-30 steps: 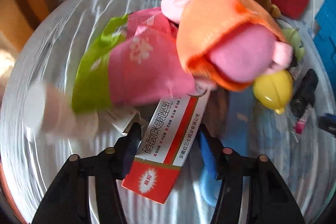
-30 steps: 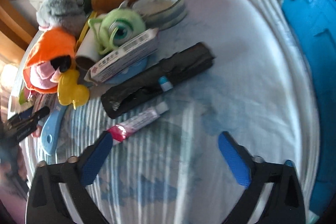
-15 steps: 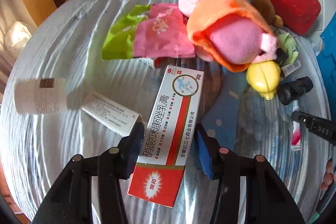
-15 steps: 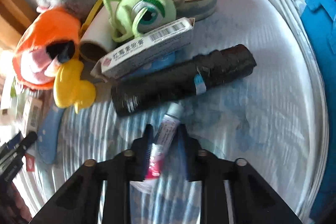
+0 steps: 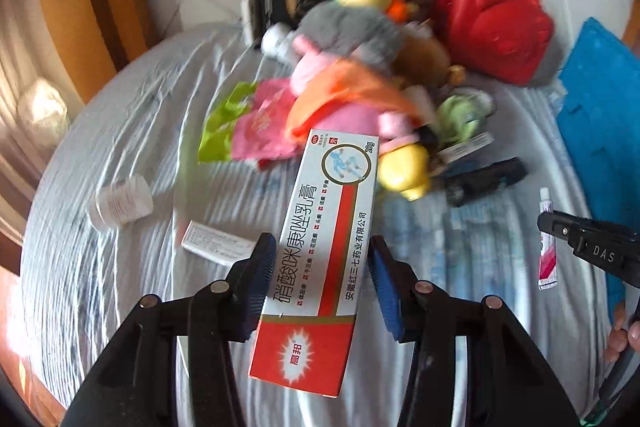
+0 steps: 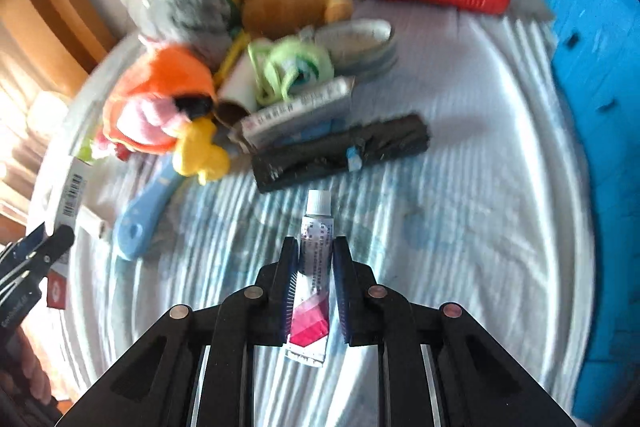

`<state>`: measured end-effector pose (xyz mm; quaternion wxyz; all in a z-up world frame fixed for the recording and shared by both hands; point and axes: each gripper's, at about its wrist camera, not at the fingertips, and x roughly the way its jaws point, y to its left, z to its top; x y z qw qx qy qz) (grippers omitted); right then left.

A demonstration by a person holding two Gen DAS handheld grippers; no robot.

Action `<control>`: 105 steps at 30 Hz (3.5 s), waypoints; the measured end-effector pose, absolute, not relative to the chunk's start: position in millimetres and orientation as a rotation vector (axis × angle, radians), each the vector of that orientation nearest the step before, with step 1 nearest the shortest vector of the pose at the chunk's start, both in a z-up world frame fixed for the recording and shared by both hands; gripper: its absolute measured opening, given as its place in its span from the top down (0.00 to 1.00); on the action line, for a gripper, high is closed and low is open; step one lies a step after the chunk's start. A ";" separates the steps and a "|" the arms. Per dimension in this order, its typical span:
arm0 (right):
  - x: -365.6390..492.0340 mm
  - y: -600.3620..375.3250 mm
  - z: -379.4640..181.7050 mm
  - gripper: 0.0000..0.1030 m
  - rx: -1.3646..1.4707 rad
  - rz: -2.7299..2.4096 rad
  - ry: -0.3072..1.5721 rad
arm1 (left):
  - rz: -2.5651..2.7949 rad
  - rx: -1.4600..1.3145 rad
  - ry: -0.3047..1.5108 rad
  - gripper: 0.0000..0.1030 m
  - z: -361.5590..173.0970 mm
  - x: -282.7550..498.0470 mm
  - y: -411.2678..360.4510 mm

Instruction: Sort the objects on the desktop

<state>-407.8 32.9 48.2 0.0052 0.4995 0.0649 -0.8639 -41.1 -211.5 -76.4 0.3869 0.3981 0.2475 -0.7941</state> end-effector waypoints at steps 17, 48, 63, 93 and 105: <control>-301.5 77.4 220.8 0.83 0.831 -3.024 0.317 | -2.391 0.721 0.348 0.55 69.3 -129.0 -51.0; -210.4 420.8 315.5 0.83 0.835 -3.265 0.361 | -2.542 0.832 0.189 0.55 136.8 -417.0 215.0; -234.6 450.0 313.6 0.82 0.970 -3.225 0.322 | -2.488 0.906 0.200 0.55 128.5 -444.5 212.0; -238.5 456.5 313.2 0.74 1.024 -3.252 0.325 | -2.462 0.940 0.186 0.54 123.9 -442.1 213.8; -216.8 448.7 321.8 0.00 0.909 -3.264 0.297 | -2.522 0.789 0.250 0.43 137.1 -398.0 229.6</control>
